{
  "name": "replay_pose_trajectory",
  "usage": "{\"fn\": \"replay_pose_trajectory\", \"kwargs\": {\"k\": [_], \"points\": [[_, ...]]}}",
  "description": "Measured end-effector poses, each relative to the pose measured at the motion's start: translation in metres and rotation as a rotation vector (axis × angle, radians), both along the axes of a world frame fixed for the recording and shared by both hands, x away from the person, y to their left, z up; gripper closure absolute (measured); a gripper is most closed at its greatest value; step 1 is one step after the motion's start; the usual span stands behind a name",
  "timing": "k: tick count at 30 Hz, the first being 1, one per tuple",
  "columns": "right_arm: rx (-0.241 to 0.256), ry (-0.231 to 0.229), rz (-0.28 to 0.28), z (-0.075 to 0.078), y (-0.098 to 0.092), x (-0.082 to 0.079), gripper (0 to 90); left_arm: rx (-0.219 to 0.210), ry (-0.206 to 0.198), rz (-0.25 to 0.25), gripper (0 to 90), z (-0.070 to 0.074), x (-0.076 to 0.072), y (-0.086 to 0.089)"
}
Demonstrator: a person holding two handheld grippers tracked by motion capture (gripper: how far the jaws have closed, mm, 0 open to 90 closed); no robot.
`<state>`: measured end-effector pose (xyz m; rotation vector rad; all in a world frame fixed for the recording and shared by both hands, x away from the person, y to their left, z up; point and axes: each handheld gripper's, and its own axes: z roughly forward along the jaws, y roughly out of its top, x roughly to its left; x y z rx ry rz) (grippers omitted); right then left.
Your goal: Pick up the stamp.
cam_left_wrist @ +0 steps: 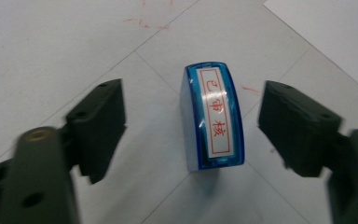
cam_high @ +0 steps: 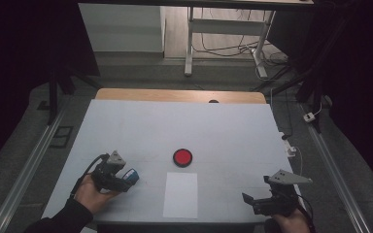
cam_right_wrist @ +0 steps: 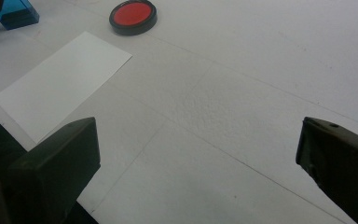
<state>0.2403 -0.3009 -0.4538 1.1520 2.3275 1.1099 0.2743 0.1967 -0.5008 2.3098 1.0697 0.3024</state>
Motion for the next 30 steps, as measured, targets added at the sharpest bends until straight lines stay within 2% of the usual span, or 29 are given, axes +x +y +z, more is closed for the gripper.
{"fn": "replay_pose_trajectory", "kwargs": {"k": [4, 6, 9, 12, 18, 25, 30], "points": [[0.0, -0.001, 0.001, 0.0, -0.0001, -0.0001, 0.0, -0.004, -0.001, 0.0, 36.7, 0.0006, -0.0005, 0.0009], [-0.001, -0.002, 0.001, 0.0, 0.0002, -0.0001, 0.0, -0.007, 0.004, -0.003, 44.2, 0.0012, -0.0008, 0.0008], [-0.003, -0.001, 0.003, 0.0, 0.0004, -0.0002, 0.0, -0.007, 0.011, -0.019, 50.0, 0.0009, -0.001, 0.0003], [-0.003, -0.001, 0.003, 0.0, 0.0004, -0.0002, 0.0, -0.002, 0.011, -0.028, 51.6, 0.0016, -0.002, -0.0014], [-0.003, 0.0, 0.004, -0.0001, 0.0003, -0.0002, 0.0, -0.003, 0.015, -0.031, 68.1, 0.0022, -0.003, -0.0016], [-0.002, -0.001, 0.004, 0.0, 0.0003, -0.0002, 0.0, -0.004, 0.02, -0.038, 70.1, 0.0029, -0.0036, -0.0007], [-0.002, -0.002, 0.005, 0.0001, 0.0002, -0.0004, 0.0, -0.031, 0.026, -0.042, 70.2, 0.0043, -0.0036, 0.0007]]}}
